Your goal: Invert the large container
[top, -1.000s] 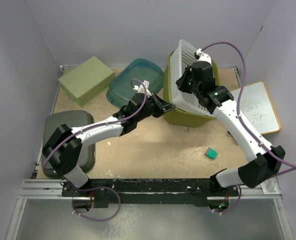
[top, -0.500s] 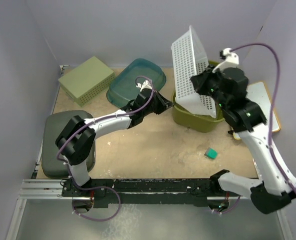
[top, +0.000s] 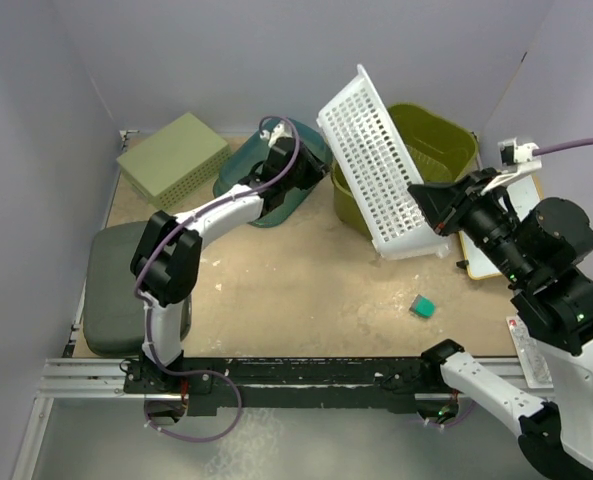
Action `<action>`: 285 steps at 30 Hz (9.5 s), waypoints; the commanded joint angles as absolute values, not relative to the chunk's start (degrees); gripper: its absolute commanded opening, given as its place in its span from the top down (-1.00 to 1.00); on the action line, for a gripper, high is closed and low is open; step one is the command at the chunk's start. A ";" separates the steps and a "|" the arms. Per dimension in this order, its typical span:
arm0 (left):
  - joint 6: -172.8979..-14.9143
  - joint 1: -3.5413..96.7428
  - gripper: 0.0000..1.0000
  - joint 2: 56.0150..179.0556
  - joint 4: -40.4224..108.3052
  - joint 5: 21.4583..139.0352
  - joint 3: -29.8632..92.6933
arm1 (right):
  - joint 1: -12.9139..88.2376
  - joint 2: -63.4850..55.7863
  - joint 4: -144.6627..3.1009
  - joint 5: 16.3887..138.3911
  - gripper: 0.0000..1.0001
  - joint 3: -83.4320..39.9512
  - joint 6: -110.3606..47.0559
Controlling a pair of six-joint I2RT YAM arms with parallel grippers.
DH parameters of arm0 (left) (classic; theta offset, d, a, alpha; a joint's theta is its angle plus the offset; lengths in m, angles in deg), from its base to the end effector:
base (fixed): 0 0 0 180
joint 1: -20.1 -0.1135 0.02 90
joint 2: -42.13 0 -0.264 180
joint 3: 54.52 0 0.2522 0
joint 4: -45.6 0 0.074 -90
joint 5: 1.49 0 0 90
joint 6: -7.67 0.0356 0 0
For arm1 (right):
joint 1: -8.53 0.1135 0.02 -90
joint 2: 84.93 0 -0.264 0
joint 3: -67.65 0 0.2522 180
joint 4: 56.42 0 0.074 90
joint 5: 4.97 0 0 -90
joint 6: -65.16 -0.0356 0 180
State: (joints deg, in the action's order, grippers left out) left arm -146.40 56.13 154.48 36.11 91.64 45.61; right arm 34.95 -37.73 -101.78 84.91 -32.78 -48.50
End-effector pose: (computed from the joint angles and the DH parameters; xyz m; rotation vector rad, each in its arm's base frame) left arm 0.3801 -0.2741 0.2638 -0.5504 2.0425 -1.0625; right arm 0.0897 0.0446 0.5242 -0.0372 1.4727 0.7170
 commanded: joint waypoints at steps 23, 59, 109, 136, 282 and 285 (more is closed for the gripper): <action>-131.89 38.15 -0.34 134.64 14.90 92.72 60.11 | 35.08 -43.74 -99.15 56.59 1.00 -25.38 -58.34; -134.05 35.63 -0.33 106.41 12.09 99.00 48.70 | 52.52 -31.25 -42.92 86.24 1.00 32.49 -116.59; -125.94 45.55 -0.31 107.16 0.69 99.37 46.37 | 31.44 43.02 -126.78 110.57 -0.99 -87.50 -60.56; -127.95 45.56 -0.30 103.68 0.74 98.02 40.08 | 30.77 42.66 -115.43 102.87 0.43 -77.01 -57.16; -110.94 53.90 -0.40 99.73 4.20 108.85 17.01 | 10.40 -35.30 -92.20 85.07 -1.00 -3.67 -43.11; -111.59 54.00 -0.41 96.52 5.91 111.96 14.43 | 10.38 -37.56 -91.13 85.35 -1.00 0.13 -45.23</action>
State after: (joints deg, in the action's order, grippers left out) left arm -111.23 53.66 100.54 3.11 107.64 16.83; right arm 10.38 -35.28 -88.58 80.30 -3.45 -45.85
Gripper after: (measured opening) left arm 0.699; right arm 0.997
